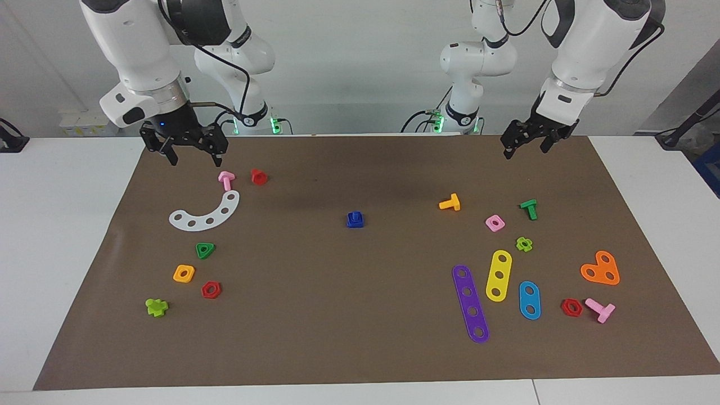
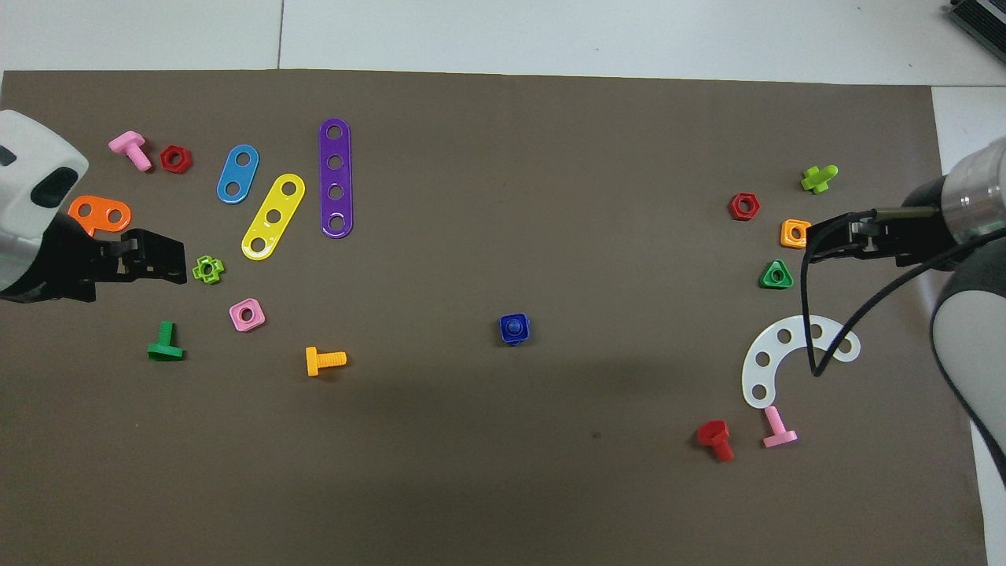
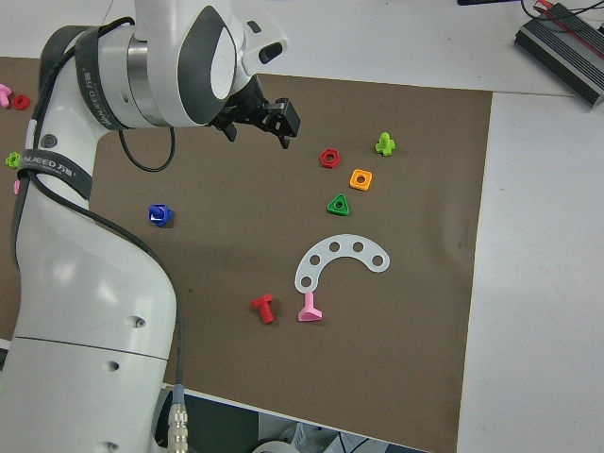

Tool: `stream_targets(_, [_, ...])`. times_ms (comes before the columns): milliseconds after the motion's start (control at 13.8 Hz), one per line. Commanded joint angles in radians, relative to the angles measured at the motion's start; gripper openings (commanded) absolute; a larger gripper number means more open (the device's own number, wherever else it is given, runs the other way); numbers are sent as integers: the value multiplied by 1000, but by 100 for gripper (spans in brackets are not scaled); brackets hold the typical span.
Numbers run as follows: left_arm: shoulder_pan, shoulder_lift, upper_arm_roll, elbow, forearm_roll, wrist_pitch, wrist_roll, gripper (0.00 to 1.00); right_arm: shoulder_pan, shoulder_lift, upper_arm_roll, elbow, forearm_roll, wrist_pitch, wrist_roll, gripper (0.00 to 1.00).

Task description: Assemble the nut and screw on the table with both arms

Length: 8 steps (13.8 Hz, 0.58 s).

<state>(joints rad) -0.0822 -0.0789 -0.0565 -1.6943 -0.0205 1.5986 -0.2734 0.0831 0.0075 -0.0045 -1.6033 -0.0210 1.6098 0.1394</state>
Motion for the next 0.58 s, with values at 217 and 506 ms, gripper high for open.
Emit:
stream_targets(217, [10, -13, -14, -2, 57, 56, 14, 99, -13, -4, 5, 2, 18, -14, -20, 100])
stream_targets(506, [19, -15, -9, -11, 48, 81, 13, 100, -13, -6, 5, 2, 18, -14, -21, 100])
